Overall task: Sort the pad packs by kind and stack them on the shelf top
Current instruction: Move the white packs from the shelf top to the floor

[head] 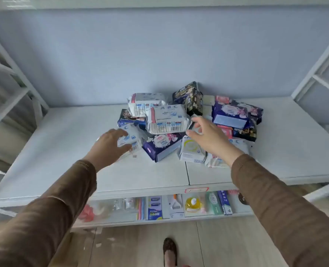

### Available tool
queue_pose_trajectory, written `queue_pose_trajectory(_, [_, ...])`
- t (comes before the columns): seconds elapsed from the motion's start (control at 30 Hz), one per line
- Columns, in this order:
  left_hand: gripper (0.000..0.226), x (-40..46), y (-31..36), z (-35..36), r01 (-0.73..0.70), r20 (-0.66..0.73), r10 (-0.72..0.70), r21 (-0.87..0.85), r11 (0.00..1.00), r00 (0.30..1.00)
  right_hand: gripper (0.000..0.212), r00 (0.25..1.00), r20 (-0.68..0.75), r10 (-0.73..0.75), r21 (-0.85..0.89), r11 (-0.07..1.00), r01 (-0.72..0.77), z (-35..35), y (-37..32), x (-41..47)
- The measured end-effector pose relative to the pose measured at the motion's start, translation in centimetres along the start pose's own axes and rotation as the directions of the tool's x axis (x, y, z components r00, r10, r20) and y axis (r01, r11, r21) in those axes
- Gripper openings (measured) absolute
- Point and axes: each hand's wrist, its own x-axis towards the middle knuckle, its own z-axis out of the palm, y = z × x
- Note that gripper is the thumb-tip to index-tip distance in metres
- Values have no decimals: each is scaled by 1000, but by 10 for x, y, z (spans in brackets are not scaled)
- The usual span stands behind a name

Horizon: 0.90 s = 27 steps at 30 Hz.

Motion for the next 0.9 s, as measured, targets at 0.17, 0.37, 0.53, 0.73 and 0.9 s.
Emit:
queue_pose_trajectory(0.17, [53,49,-29,-3,111,-16,-112,-15,994,994,49,998,-34,-60,20,998,60,-2,3,83])
queue_pose_trajectory(0.37, [82,82,-75,3,295,141,-306,94,951,942,77,981,179,-81,-176,978,113,6,5,153])
queue_pose_trajectory(0.53, [101,91,-95,11,344,325,-385,177,922,864,97,920,393,19,-248,965,86,14,20,173])
queue_pose_trajectory(0.73, [80,77,-80,11,257,317,-338,271,928,886,109,926,376,-27,-317,935,156,14,22,154])
queue_pose_trajectory(0.9, [116,54,-58,26,128,162,-247,526,841,955,87,937,235,-258,-492,800,344,16,25,118])
